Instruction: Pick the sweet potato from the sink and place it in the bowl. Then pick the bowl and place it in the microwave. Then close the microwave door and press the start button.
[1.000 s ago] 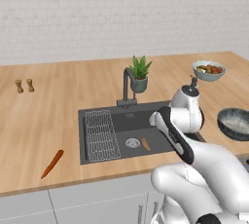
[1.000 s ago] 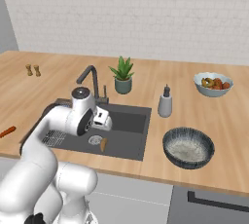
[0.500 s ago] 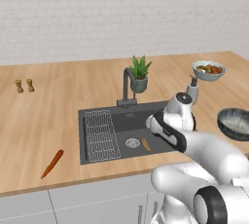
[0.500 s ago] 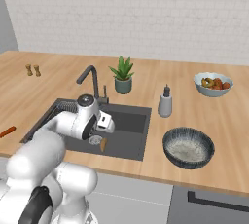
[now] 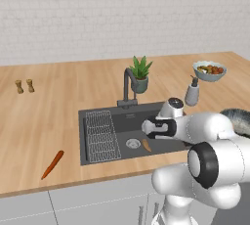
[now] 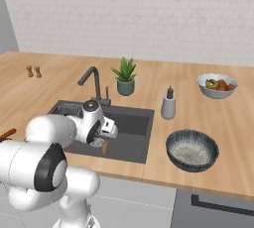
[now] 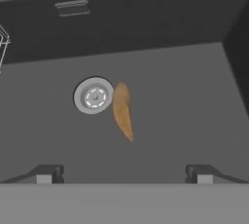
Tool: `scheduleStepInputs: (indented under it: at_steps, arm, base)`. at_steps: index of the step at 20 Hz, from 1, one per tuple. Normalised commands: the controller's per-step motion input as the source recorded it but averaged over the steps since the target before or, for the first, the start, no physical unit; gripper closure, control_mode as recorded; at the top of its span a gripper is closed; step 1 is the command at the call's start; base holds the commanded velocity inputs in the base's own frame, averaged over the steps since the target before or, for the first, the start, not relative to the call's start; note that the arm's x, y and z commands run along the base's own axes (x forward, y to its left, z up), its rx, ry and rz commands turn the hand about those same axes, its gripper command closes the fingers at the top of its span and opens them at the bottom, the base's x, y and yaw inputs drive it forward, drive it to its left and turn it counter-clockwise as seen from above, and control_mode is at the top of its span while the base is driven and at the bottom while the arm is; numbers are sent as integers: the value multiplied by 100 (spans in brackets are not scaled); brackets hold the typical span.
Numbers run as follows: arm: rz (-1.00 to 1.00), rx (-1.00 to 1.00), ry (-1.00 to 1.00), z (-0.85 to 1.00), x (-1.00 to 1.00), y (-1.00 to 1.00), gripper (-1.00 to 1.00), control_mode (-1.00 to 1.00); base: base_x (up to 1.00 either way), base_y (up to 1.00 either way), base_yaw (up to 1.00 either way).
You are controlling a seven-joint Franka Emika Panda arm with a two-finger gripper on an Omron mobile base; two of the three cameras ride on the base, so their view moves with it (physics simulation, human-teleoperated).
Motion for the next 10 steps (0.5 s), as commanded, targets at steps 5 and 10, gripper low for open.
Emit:
scheduleStepInputs:
  at_steps: [5,10]
  arm:
    - [0,0,5,-44,0,7,-100,-100]
    - [0,0,11,-21,3,0,-100,-100]
  base:
    - [0,0,0]
    - [0,0,0]
